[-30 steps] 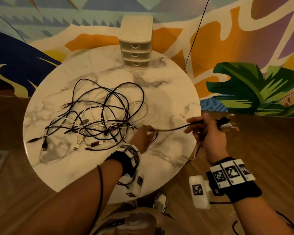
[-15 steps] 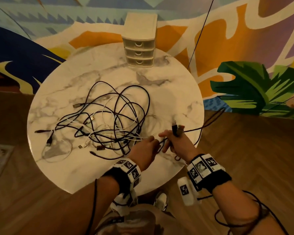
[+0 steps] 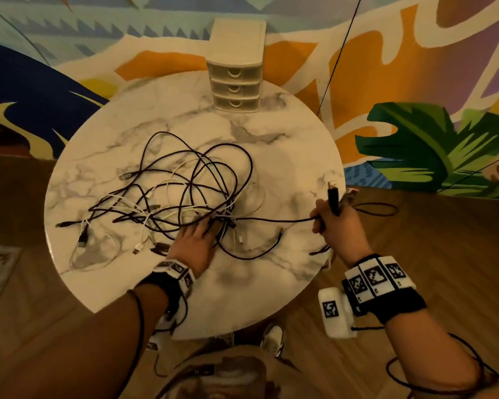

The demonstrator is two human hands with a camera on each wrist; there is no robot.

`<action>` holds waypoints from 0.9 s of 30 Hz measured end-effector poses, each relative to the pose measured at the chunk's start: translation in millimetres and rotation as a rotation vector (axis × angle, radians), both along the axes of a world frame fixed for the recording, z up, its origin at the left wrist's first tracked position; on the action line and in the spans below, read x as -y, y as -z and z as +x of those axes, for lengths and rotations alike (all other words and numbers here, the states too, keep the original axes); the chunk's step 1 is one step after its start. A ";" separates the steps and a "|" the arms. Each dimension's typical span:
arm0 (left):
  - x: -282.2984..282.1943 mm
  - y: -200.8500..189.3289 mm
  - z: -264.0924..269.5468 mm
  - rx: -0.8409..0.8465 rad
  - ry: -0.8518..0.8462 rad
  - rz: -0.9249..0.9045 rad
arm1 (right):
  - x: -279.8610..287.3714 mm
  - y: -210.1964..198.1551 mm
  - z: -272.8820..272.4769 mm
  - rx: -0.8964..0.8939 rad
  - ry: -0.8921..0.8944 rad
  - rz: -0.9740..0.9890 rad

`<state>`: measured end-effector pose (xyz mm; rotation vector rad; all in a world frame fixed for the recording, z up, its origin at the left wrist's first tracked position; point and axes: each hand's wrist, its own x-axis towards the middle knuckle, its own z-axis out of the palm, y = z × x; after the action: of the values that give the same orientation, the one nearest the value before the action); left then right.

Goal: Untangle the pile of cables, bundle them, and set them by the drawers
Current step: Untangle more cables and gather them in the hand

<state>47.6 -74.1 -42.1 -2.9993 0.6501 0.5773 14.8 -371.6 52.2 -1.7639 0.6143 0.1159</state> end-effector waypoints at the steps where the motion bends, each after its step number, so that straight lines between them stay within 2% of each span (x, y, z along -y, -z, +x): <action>1: -1.8 -0.7 1.2 -0.042 -0.004 0.037 | 0.6 -2.1 -3.1 0.009 0.019 0.016; 3: 5.7 -9.5 -4.1 -0.047 -0.024 0.054 | -1.7 0.0 -10.4 -0.002 0.013 0.025; 4: 14.1 -17.8 -9.1 0.015 -0.030 0.016 | -2.9 2.6 -13.1 -0.012 0.007 0.025; 6: 39.9 -37.6 -21.5 0.158 -0.003 -0.157 | -5.9 5.5 -15.2 -0.030 -0.006 0.034; 7: 55.8 -46.4 -27.3 0.164 0.033 -0.275 | -8.4 4.8 -14.8 -0.038 -0.018 0.040; 9: 89.5 -57.9 -33.2 0.010 0.097 -0.436 | -17.0 -0.9 -13.5 -0.039 -0.068 0.032; 11: 111.3 -55.1 -28.5 -0.192 0.071 -0.453 | -26.2 -9.4 -12.6 -0.020 -0.101 0.006; 14: 95.8 -30.8 -6.3 -0.303 -0.183 -0.439 | -27.3 -26.1 -12.8 0.043 -0.010 0.022; 17: 72.2 -23.3 14.7 -0.173 -0.315 -0.465 | -13.2 -35.9 -18.6 0.145 0.168 0.131; 20: 74.9 -33.8 20.3 0.018 -0.287 -0.569 | -5.0 -34.2 -27.1 0.212 0.285 0.176; 24: 63.9 -29.7 27.3 -0.062 -0.189 -0.351 | 1.8 -33.1 -32.4 0.232 0.382 0.131; 25: 60.5 -29.8 31.5 -0.022 -0.193 -0.343 | 3.4 -34.4 -32.1 0.245 0.387 0.124; 27: 63.5 -37.5 35.2 0.140 -0.203 -0.499 | 8.3 -37.6 -33.3 0.256 0.421 0.099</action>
<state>82.8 -137.6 -4.6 -3.5597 0.5530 0.2272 -18.5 -379.9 89.8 -1.4894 0.7629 -0.3594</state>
